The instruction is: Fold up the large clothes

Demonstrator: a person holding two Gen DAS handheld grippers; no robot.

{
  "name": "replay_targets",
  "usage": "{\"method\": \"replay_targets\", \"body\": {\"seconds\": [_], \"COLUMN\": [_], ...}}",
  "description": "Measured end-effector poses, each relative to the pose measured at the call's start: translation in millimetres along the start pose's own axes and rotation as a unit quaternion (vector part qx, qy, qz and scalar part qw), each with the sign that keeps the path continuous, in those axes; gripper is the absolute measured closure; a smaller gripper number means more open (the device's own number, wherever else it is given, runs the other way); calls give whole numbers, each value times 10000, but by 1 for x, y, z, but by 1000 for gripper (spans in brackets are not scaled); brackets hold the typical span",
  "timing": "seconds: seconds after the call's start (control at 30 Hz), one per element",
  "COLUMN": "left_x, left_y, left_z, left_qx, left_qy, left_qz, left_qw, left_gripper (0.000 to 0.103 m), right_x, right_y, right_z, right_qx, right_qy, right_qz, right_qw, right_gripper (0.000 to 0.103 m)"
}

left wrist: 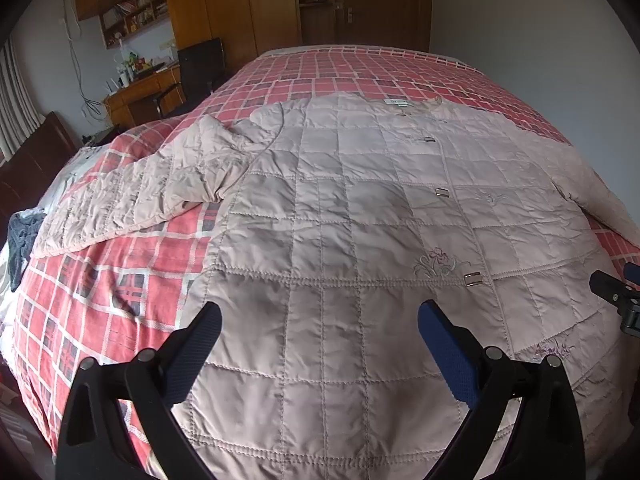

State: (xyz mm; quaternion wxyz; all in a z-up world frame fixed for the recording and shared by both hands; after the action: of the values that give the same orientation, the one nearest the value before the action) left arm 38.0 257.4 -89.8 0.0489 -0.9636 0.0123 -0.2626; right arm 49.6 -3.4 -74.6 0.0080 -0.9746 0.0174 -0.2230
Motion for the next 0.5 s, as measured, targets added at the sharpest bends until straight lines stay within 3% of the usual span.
{"method": "replay_targets", "body": {"seconds": [0.5], "left_x": [1], "left_y": [-1], "left_z": [-2], "left_qx": [54], "left_qy": [18], "left_qz": [18], "left_qw": [10000], "left_gripper": [4], "right_x": [1], "right_y": [1], "right_z": [0], "right_qx": [13], "right_qy": [7], "right_qz": [0], "right_qw": [10000], "right_gripper": [3]}}
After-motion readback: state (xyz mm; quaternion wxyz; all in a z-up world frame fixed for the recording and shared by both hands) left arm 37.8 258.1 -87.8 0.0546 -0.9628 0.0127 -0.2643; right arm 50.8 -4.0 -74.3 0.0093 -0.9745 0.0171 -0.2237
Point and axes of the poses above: each gripper's, at about its wrist camera, not at the fingertips, and z roughly the way its jaws point, y to its right, x to its top, the point moved 8 cm from there along z, roughly the way its jaws point, and after that the axes turned 8 degrees about -y, right-handed, at the moved point
